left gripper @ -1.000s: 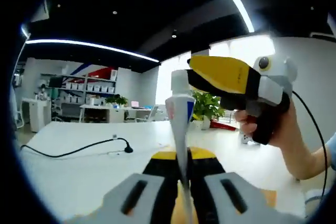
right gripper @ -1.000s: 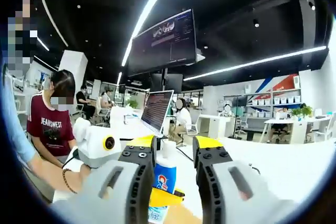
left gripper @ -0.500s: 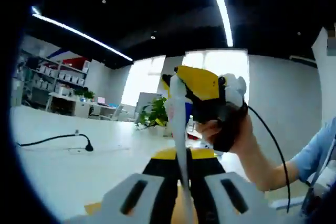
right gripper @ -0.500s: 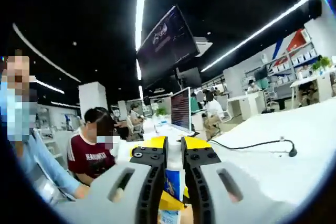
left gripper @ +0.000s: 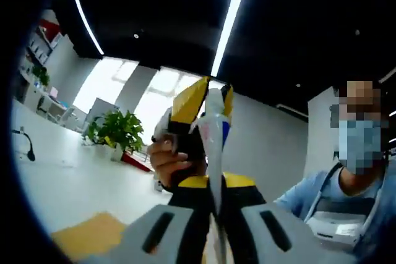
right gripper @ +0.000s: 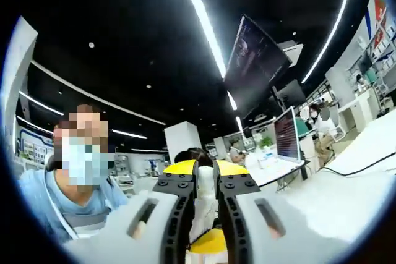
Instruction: Pick up the toothpaste unscrew the cap squeeze it onto the small board screw the cap back on and return it to the table
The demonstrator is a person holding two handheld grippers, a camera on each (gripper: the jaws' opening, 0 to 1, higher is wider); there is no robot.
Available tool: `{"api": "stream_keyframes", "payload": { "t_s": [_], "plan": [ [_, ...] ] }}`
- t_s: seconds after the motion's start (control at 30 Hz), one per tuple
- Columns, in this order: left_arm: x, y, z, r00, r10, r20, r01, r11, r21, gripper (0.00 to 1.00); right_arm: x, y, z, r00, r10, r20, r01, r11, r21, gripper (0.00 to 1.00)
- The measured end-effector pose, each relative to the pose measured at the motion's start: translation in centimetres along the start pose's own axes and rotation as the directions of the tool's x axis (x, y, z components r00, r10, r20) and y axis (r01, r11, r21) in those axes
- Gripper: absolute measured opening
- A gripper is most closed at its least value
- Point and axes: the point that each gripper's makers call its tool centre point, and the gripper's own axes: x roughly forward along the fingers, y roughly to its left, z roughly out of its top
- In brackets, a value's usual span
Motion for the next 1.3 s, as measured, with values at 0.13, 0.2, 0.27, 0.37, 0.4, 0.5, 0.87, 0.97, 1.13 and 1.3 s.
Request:
{"api": "stream_keyframes", "payload": {
  "t_s": [0.13,0.2,0.27,0.37,0.4,0.5,0.87,0.97,1.13,1.3],
  "plan": [
    [1.0,0.3,-0.9,0.999,0.049,-0.017,-0.048,0.997,0.067,0.04,-0.2,0.3,0.8,0.999,0.025,0.038,-0.026,1.0,0.01,0.11],
    [0.9,0.7,-1.5,0.996,0.064,-0.057,-0.059,0.994,0.087,0.04,-0.5,0.0,0.8,1.0,-0.016,0.009,0.016,0.999,-0.042,0.11],
    [1.0,1.0,-1.7,0.994,0.086,-0.065,-0.079,0.991,0.104,0.04,-0.7,0.3,1.3,0.999,-0.027,0.02,0.028,0.998,-0.061,0.11],
    [1.0,1.7,-2.2,0.989,0.114,-0.092,-0.103,0.987,0.12,0.04,-1.2,-0.4,2.2,0.994,-0.108,0.027,0.11,0.982,-0.152,0.11],
    [1.0,2.0,-2.4,0.986,0.129,-0.102,-0.115,0.984,0.135,0.04,-1.3,-0.6,2.3,0.99,-0.141,0.023,0.143,0.971,-0.191,0.11],
    [1.1,2.4,-2.7,0.981,0.154,-0.119,-0.133,0.977,0.167,0.04,-2.0,-1.3,3.1,0.968,-0.251,0.017,0.243,0.914,-0.325,0.11],
    [0.3,3.7,-1.3,0.969,0.236,-0.069,-0.215,0.949,0.229,0.04,-9.5,-3.0,2.1,0.82,-0.564,0.102,0.489,0.596,-0.636,0.11],
    [-0.2,4.4,-0.6,0.963,0.267,-0.033,-0.253,0.94,0.228,0.04,-15.0,-6.1,-0.7,0.707,-0.706,0.053,0.571,0.525,-0.631,0.11],
    [-0.8,5.0,0.1,0.956,0.293,-0.003,-0.285,0.934,0.215,0.04,-21.2,-9.2,-1.9,0.588,-0.807,0.046,0.672,0.457,-0.582,0.11],
    [-0.6,5.2,-0.2,0.95,0.312,-0.022,-0.298,0.924,0.241,0.05,-23.6,-11.2,-2.7,0.545,-0.838,0.036,0.693,0.425,-0.582,0.11]
  ]
}}
